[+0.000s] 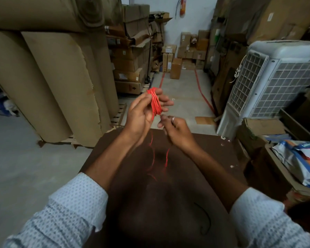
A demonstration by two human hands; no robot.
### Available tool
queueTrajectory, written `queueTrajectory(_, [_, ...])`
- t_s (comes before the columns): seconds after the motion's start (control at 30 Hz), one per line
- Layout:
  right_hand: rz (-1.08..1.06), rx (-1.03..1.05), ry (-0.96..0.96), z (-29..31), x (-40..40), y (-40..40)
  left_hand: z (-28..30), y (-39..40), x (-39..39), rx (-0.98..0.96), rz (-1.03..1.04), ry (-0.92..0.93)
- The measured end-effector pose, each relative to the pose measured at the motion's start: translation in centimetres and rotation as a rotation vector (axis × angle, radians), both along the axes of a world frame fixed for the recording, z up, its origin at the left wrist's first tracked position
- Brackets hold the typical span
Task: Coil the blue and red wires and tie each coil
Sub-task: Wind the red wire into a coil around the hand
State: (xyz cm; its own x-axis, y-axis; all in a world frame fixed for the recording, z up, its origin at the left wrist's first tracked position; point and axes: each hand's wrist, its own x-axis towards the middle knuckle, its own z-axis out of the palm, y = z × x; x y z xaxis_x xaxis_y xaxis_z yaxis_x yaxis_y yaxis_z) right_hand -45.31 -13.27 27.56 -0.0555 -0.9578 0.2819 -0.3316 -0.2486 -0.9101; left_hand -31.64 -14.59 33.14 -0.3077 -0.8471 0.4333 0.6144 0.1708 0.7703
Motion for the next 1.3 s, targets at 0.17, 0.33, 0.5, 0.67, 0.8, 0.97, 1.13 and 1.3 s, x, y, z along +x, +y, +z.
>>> queueTrajectory(0.17, [0.204,0.152,-0.121,-1.0,2.2,4.4,0.7,-3.4,1.6,-0.003,0.255,0.031])
queueTrajectory(0.33, [0.204,0.0,-0.023,1.1,1.8,7.6,1.3,-5.9,3.8,-0.183,0.493,-0.23])
queueTrajectory(0.5, [0.095,-0.305,0.156,7.4,0.3,8.2,-0.9,-3.7,3.4,-0.301,0.391,-0.564])
queueTrajectory(0.67, [-0.084,-0.449,0.233,11.2,-1.5,4.9,-1.3,0.3,1.2,-0.291,0.194,-0.553])
queueTrajectory(0.8, [-0.177,-0.448,0.182,11.0,-2.6,1.2,-0.1,2.4,0.3,-0.256,0.077,-0.422])
queueTrajectory(0.97, [-0.132,-0.37,0.182,8.3,-1.8,-0.5,2.4,2.6,0.4,-0.201,0.035,-0.211])
queueTrajectory(1.13, [-0.003,-0.204,0.147,4.3,0.3,0.7,4.8,1.1,1.4,-0.175,0.123,-0.052])
queueTrajectory(1.3, [0.077,-0.076,0.065,1.3,2.0,2.5,6.3,-1.2,2.6,-0.172,0.241,0.005])
